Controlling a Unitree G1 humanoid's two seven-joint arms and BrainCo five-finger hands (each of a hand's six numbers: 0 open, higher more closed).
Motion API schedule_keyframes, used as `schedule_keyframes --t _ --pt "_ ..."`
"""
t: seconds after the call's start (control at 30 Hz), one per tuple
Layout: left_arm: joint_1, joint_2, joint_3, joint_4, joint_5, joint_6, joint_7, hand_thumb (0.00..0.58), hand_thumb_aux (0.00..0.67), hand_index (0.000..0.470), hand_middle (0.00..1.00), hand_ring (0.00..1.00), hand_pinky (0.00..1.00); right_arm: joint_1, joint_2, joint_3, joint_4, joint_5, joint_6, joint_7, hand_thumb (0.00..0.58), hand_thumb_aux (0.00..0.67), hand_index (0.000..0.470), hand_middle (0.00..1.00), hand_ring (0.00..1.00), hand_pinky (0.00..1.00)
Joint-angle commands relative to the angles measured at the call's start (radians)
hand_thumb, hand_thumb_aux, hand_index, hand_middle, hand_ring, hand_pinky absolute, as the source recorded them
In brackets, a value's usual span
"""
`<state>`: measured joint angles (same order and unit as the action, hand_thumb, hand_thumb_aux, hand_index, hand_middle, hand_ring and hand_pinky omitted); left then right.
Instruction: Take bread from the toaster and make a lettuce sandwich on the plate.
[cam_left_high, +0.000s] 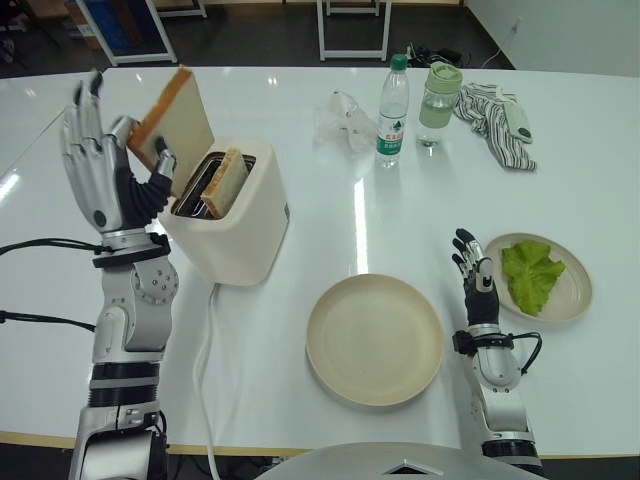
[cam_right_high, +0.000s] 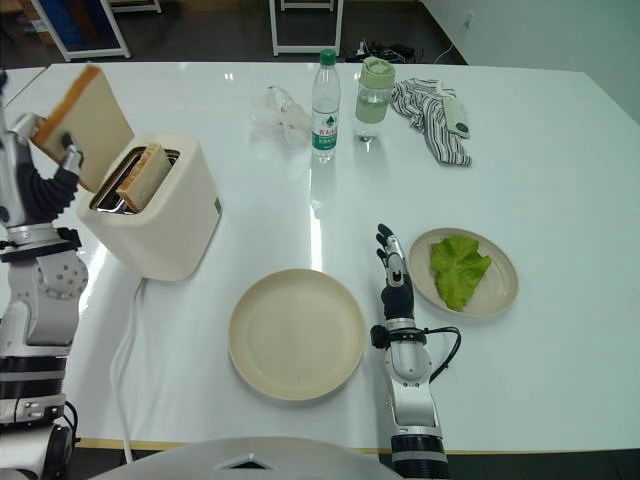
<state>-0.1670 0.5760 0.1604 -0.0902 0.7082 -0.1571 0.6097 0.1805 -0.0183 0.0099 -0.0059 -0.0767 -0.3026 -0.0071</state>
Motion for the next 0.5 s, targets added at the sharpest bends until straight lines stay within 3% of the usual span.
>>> schedule_keyframes --t 0.03,0.3,0.5 --pt "0.033 0.01 -0.002 -0.119 -0.019 -0.121 -0.009 0.58 0.67 0.47 1.0 1.0 1.0 0.002 0.005 0.001 -0.002 0.006 0.015 -0.005 0.0 0.0 0.0 0.0 0.0 0.0" --pt "0.049 -0.116 -0.166 -0.163 -0.231 -0.242 -0.238 0.58 0.67 0.47 1.0 1.0 1.0 -0.002 0.003 -0.002 -0.001 0.007 0.022 -0.009 0.0 0.0 0.0 0.0 0.0 0.0" --pt "0.089 -0.227 -0.313 -0.187 -0.391 -0.253 -0.424 0.58 0.67 0.47 1.0 1.0 1.0 -0.002 0.0 -0.005 -0.009 0.009 0.029 -0.008 0.0 0.0 0.0 0.0 0.0 0.0"
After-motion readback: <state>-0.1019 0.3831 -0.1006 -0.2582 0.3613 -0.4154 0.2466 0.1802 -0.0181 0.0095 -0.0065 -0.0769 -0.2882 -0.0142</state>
